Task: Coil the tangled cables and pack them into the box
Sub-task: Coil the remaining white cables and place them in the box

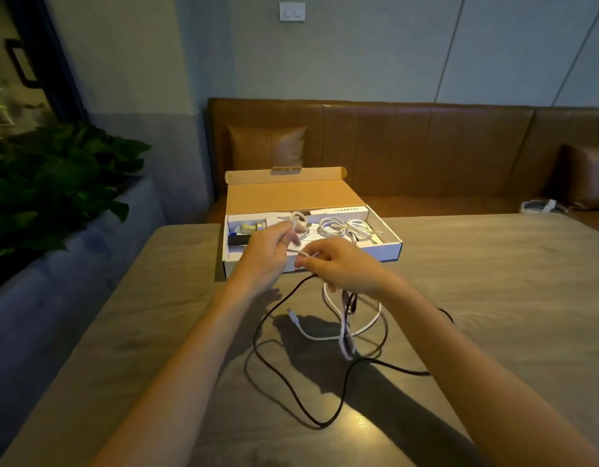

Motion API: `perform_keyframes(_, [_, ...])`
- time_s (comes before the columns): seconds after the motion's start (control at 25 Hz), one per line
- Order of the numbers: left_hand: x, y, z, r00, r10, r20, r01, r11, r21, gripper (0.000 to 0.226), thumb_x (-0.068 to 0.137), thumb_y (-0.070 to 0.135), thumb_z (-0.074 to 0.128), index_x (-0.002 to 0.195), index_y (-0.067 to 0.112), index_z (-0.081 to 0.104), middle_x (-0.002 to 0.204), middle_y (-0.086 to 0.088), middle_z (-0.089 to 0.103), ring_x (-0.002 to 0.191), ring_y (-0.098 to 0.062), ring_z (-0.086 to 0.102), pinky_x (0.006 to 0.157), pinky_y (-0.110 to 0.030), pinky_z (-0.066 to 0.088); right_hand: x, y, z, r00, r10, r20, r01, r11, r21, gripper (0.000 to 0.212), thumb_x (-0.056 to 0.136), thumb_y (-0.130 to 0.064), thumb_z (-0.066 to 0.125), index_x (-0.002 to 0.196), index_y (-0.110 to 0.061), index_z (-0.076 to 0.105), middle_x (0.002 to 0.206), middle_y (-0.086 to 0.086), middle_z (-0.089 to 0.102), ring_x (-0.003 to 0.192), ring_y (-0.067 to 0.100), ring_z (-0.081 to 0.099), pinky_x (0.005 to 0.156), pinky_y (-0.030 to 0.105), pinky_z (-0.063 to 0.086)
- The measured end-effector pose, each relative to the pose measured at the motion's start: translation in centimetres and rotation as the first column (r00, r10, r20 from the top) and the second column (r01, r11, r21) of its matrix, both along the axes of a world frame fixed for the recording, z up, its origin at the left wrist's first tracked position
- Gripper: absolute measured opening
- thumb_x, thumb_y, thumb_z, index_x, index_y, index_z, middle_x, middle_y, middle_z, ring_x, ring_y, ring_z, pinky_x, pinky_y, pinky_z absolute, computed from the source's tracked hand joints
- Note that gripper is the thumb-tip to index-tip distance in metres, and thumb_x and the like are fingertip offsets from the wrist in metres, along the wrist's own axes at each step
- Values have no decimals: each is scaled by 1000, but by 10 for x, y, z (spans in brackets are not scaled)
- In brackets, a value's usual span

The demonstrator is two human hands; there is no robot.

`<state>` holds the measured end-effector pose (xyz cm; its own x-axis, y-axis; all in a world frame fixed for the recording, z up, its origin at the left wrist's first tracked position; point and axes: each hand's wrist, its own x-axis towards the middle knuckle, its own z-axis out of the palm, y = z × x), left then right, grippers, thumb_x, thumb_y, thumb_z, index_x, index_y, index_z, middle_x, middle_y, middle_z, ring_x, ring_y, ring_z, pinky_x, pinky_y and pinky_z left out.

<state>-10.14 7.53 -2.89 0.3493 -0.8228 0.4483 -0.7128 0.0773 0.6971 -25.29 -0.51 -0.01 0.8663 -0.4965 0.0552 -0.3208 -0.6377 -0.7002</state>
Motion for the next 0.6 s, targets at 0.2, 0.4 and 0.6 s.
perform_keyframes(0.2, [15,9,12,948,-203,-244,279,899,337,40,109,27,37,87,14,68,67,2,42,65,-12,42,67,-32,41,-3,-28,14,999,-20,-32,7,936,-351,14,93,-28,70,105,-22,74,97,-7,69,82,7,59,71,25,51])
perform_keyframes(0.4, [34,13,7,303,-435,-848,640,752,-157,39,108,23,35,94,5,66,61,3,31,54,-10,26,49,-22,31,-7,-30,-2,999,16,-39,-27,950,-312,23,100,-35,58,105,-19,73,94,-4,73,85,10,66,79,35,57])
perform_keyframes(0.6, [9,2,9,-225,-545,-808,187,790,-585,37,105,23,44,121,0,67,78,-2,59,67,-10,58,69,-26,58,-7,-19,-19,995,98,-17,-95,988,118,18,99,-22,53,117,-26,57,102,0,72,98,14,69,94,38,55])
